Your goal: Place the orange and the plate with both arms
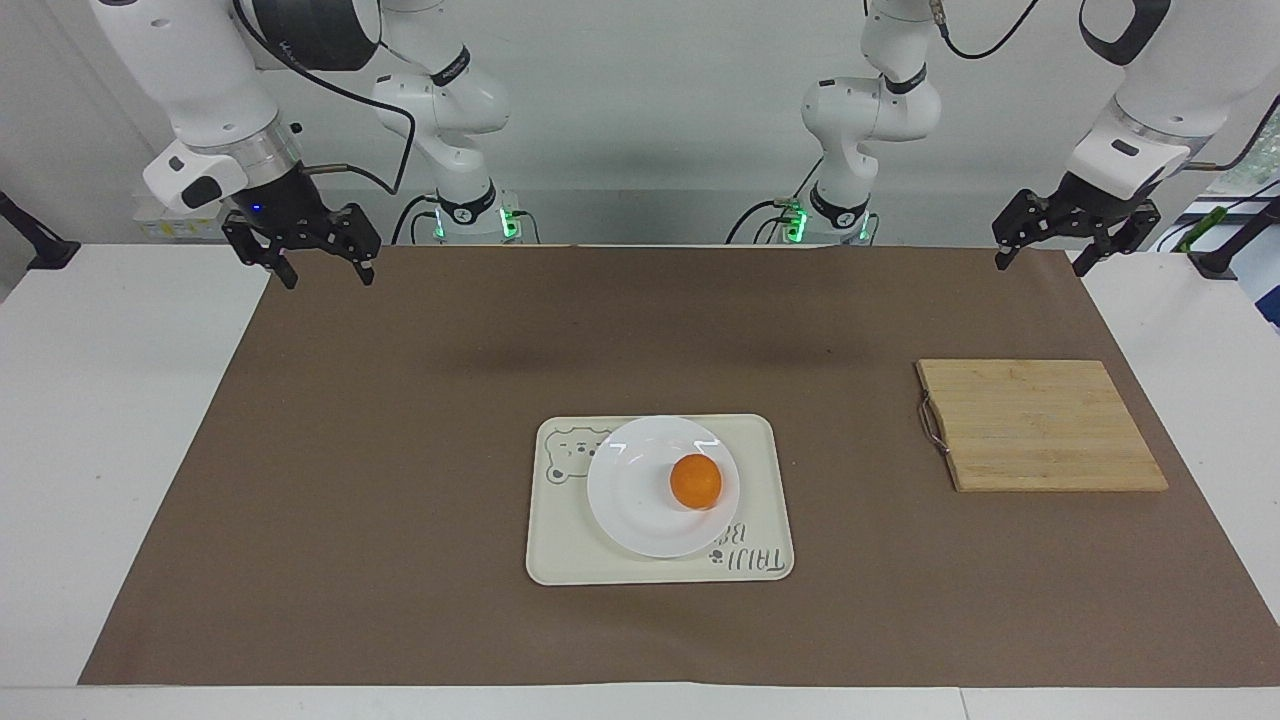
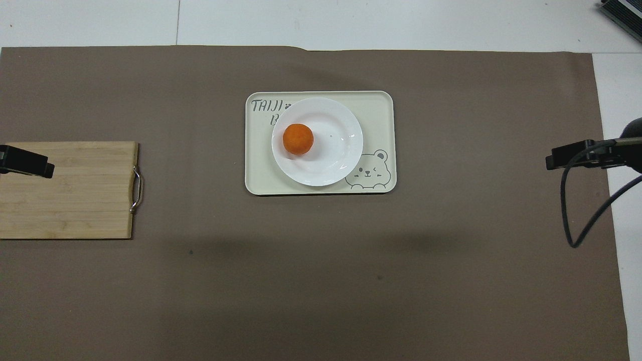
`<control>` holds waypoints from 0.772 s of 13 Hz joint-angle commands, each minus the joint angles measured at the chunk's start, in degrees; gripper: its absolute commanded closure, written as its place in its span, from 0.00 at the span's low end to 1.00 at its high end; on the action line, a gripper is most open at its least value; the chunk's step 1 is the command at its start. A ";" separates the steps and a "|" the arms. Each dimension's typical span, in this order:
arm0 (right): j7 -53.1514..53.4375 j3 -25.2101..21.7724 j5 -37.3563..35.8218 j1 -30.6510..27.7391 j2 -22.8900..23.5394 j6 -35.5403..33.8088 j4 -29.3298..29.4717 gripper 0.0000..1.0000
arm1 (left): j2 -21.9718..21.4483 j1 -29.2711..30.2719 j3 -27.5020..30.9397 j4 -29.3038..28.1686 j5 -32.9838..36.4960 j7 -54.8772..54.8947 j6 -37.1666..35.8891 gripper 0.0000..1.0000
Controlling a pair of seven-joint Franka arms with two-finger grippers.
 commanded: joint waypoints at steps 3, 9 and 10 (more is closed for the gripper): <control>1.14 0.86 -7.53 2.53 -0.70 -3.32 0.71 0.00 | -1.47 0.03 0.14 -1.43 -0.40 0.01 -0.29 0.00; 3.43 0.07 -4.19 1.92 -1.84 -6.25 2.21 0.00 | -1.47 0.03 0.05 -1.43 -0.40 0.10 -0.29 0.00; 3.34 0.07 -4.10 1.92 -1.84 -6.33 2.21 0.00 | -1.47 0.03 0.05 -1.43 -0.40 0.10 -0.29 0.00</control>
